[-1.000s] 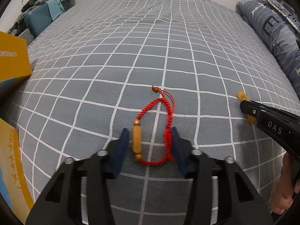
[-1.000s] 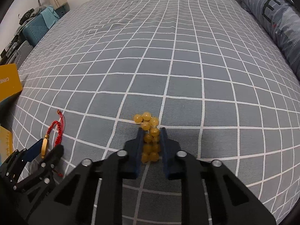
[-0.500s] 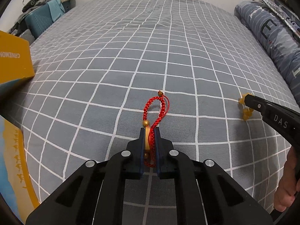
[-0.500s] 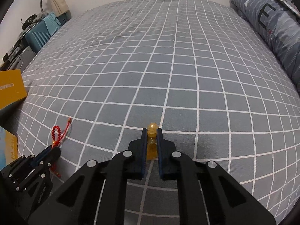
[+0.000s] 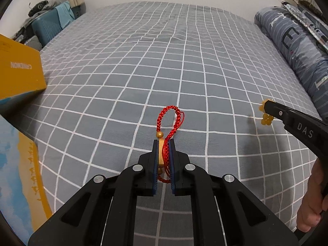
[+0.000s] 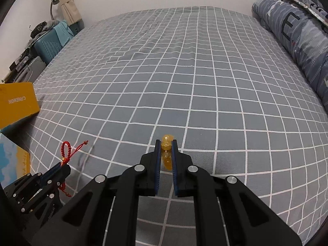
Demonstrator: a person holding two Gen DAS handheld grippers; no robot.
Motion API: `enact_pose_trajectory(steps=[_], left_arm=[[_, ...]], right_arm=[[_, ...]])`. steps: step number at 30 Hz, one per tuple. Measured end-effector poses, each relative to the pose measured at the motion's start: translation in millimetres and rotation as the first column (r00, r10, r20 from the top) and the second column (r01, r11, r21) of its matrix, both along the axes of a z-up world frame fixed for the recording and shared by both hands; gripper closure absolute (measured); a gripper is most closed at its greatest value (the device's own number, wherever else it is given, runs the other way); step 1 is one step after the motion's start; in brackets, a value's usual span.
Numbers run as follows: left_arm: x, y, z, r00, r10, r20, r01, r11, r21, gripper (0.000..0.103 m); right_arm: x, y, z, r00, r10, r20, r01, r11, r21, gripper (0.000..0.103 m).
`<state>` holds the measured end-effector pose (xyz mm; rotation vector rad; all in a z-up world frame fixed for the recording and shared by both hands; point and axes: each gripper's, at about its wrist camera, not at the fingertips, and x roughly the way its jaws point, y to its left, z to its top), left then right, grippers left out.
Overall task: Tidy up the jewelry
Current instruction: 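Lift both bracelets and carry them over the white box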
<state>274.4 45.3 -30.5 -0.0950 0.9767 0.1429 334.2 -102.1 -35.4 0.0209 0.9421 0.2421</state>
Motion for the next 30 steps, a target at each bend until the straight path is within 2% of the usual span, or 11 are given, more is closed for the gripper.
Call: enact_pose_trajectory(steps=[21, 30], left_arm=[[-57, 29, 78, 0.993, 0.067, 0.097, -0.071, 0.997, 0.032, 0.094], [-86, 46, 106, 0.988, 0.105, 0.111, -0.11, 0.993, 0.038, 0.093]], right_arm=[[-55, 28, 67, 0.996, 0.043, 0.083, -0.041, 0.999, -0.027, 0.094], [-86, 60, 91, 0.991, 0.094, 0.099, -0.09, 0.995, -0.043, 0.094]])
